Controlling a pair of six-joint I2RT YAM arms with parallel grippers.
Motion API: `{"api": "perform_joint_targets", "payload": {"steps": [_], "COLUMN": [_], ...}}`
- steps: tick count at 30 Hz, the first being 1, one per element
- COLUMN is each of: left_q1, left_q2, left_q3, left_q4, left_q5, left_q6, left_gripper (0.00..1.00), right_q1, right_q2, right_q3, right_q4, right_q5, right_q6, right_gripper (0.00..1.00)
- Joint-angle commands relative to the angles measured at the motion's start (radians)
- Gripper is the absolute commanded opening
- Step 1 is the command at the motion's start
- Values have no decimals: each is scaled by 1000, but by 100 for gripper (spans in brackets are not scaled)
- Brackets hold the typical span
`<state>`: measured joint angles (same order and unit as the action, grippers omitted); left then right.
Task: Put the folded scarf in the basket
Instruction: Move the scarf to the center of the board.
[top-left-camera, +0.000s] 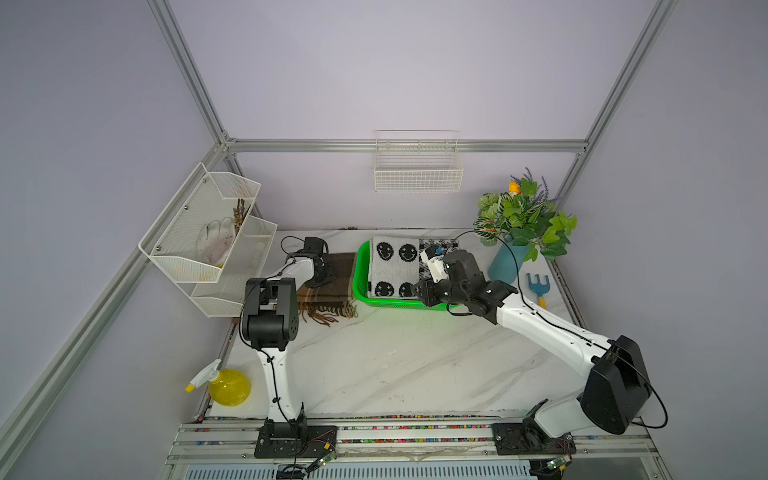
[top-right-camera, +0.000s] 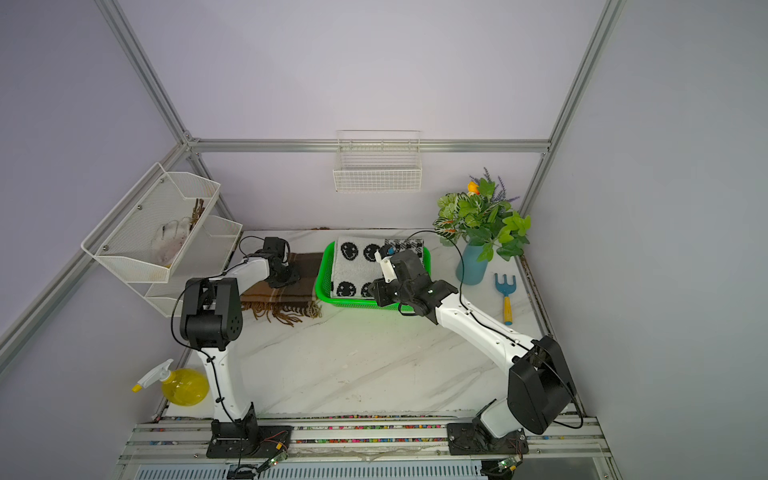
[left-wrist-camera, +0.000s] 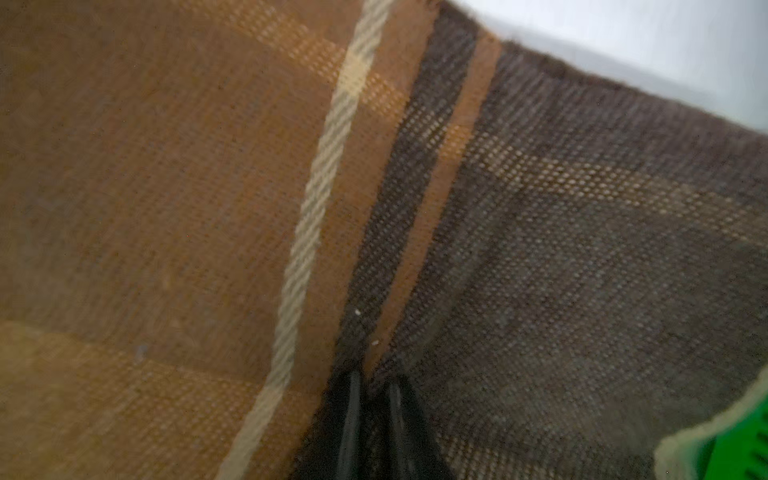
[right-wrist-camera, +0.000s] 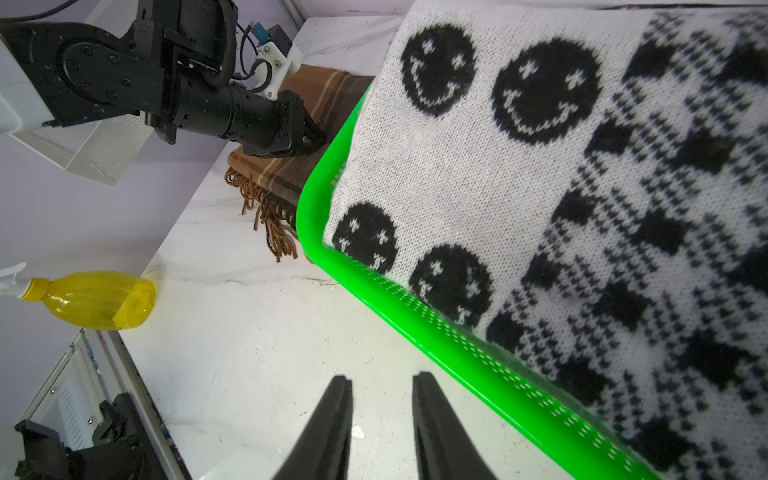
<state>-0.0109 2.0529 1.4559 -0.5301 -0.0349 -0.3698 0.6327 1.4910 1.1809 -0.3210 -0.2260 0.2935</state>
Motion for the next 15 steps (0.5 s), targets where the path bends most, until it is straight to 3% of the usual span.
{"api": "perform_joint_targets", "payload": {"steps": [1, 4, 9, 15], "left_q1": [-3, -10, -35, -102], "left_q2": [-60, -110, -249, -396], "left_q3": [-87, -195, -416, -556], "left_q4": [-112, -84, 10, 25], "left_q5": [-7, 72, 108, 55], "left_q6": [13, -5, -42, -69], "left_gripper": [18, 18, 20, 19], "right_q1": [33, 66, 96, 137], "right_q2": [-2, -2, 5, 85], "right_q3": [-22, -62, -170, -206], "right_q4": [38, 50, 151, 232], "right_q5": [-42, -32, -64, -102], "right_q6": [18, 20, 70, 126], "right_gripper": [31, 31, 35, 47]}}
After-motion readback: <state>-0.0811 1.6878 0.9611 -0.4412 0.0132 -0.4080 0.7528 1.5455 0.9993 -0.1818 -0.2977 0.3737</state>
